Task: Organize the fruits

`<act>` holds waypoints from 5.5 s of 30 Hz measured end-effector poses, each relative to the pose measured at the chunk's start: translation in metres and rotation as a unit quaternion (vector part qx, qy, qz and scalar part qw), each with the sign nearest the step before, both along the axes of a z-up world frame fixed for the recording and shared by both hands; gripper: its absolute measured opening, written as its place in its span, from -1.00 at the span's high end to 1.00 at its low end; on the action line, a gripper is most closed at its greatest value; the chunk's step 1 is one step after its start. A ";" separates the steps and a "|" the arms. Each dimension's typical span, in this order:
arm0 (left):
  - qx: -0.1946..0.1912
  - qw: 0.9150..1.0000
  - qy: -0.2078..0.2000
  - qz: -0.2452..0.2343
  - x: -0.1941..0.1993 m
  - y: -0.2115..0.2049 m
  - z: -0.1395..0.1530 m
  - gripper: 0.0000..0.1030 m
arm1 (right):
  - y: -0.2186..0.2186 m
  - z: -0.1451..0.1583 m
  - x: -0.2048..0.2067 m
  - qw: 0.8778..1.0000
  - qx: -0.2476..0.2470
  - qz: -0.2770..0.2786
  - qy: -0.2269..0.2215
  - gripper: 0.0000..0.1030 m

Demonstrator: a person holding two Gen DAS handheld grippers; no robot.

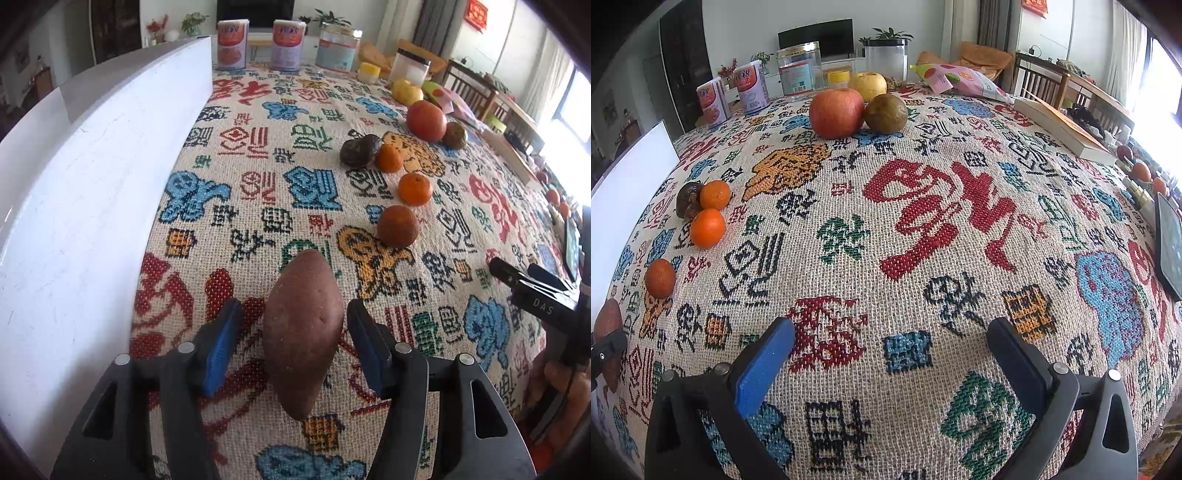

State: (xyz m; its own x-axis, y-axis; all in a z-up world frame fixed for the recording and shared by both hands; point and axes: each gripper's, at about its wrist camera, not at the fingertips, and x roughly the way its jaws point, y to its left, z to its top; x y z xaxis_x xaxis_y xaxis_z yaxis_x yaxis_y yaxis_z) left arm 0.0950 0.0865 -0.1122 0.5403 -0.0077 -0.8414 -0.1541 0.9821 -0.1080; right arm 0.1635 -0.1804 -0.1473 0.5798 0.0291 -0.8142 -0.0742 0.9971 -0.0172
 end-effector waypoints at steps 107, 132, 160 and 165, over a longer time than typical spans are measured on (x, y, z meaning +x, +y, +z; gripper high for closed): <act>-0.020 0.992 -0.106 0.063 -0.075 0.062 0.107 -0.86 | 0.196 0.121 -0.059 0.940 0.130 0.313 -0.037 -0.68; 0.041 0.998 -0.040 0.009 0.056 -0.028 -0.015 -0.87 | -0.078 0.004 0.046 0.999 -0.018 -0.045 -0.006 -0.95; 0.047 0.998 -0.035 0.004 0.058 -0.031 -0.017 -0.94 | -0.082 0.002 0.047 0.999 -0.004 -0.051 -0.001 -1.00; 0.048 0.998 -0.035 0.004 0.059 -0.031 -0.017 -0.94 | -0.082 0.002 0.047 0.999 -0.004 -0.051 -0.001 -1.00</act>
State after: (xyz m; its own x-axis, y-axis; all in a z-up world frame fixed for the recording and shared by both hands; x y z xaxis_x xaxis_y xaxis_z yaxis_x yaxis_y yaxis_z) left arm 0.1535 0.0553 -0.1292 0.5973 0.0762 -0.7984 -0.1583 0.9871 -0.0242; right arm 0.2106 -0.2627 -0.1454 0.5802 -0.0374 -0.8136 0.0285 0.9993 -0.0256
